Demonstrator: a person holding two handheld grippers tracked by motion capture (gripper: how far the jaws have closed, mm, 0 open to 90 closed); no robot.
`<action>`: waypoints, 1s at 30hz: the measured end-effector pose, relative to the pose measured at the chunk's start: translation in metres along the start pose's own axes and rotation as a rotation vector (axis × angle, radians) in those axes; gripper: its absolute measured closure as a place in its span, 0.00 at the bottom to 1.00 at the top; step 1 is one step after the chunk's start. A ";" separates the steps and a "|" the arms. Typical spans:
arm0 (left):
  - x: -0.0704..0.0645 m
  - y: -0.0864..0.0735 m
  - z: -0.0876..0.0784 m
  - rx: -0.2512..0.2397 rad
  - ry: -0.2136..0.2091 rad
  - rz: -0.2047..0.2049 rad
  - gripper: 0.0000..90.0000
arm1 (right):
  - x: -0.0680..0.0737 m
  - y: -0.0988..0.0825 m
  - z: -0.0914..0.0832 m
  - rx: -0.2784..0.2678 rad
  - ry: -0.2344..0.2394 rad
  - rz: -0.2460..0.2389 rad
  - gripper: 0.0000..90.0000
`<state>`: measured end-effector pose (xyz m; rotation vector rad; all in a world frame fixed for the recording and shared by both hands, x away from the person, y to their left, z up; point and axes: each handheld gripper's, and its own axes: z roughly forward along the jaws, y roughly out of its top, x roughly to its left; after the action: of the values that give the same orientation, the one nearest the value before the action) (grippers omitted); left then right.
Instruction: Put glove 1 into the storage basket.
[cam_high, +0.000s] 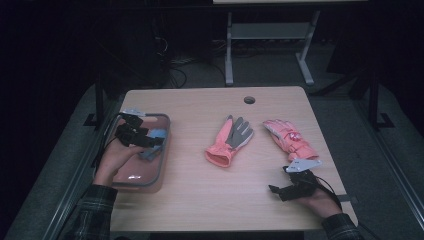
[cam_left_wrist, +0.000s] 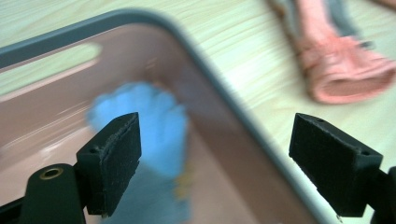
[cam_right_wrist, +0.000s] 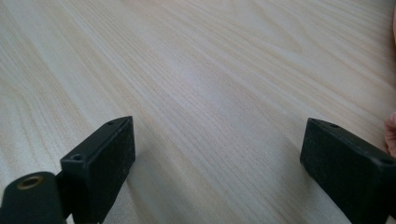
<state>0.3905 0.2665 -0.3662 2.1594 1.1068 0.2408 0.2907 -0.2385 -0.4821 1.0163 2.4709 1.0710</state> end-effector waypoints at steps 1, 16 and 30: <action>-0.006 0.001 0.002 -0.001 -0.012 0.007 0.17 | 0.000 0.000 0.000 0.000 0.000 -0.001 0.10; -0.076 0.007 0.026 0.005 -0.103 0.112 0.15 | 0.000 0.000 0.000 0.000 0.000 0.000 0.11; -0.126 -0.010 0.041 -0.019 -0.139 0.183 0.15 | 0.002 0.001 0.001 0.001 -0.009 0.012 0.10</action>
<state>0.3243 0.1531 -0.3855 2.2254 0.8278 0.1797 0.2902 -0.2364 -0.4819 1.0349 2.4623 1.0663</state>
